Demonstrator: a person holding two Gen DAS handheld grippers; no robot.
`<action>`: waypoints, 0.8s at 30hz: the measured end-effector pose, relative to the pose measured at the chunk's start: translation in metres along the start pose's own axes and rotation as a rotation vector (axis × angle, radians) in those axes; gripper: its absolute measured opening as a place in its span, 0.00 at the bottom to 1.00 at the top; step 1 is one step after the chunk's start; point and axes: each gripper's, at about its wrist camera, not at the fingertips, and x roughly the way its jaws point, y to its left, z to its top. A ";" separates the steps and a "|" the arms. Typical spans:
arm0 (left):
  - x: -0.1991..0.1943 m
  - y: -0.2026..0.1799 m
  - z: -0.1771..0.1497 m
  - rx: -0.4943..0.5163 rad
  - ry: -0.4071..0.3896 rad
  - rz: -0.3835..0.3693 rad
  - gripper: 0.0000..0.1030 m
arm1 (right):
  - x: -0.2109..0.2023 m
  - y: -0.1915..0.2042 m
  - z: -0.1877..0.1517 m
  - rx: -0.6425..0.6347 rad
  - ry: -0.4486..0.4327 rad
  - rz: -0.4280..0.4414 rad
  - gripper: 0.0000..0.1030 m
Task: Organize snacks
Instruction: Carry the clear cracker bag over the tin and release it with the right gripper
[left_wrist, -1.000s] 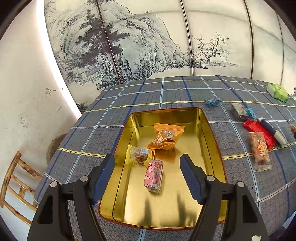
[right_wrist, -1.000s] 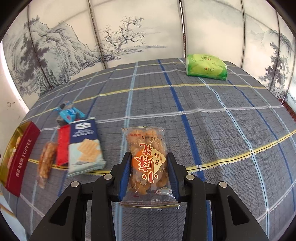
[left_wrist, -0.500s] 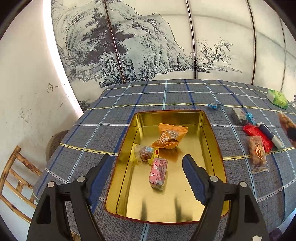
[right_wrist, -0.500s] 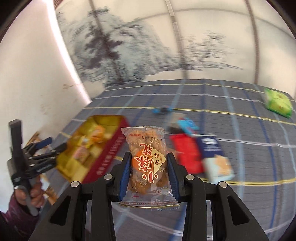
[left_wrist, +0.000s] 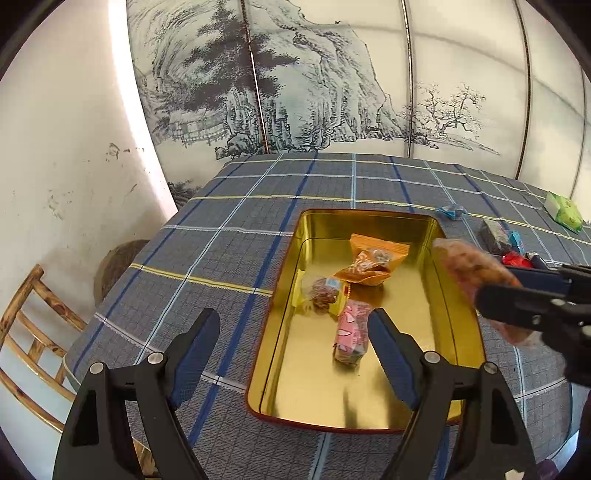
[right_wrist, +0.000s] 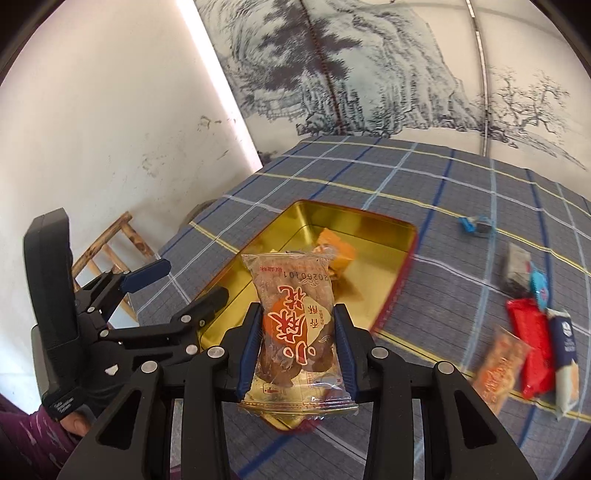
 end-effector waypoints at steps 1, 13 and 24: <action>0.001 0.002 0.000 -0.005 0.003 0.002 0.77 | 0.008 0.001 0.002 -0.003 0.011 0.003 0.38; 0.006 0.036 -0.010 -0.080 0.028 0.023 0.77 | 0.060 0.002 0.006 -0.016 0.084 -0.038 0.38; 0.004 0.042 -0.015 -0.091 0.042 0.016 0.78 | 0.085 0.000 0.013 -0.036 0.085 -0.137 0.39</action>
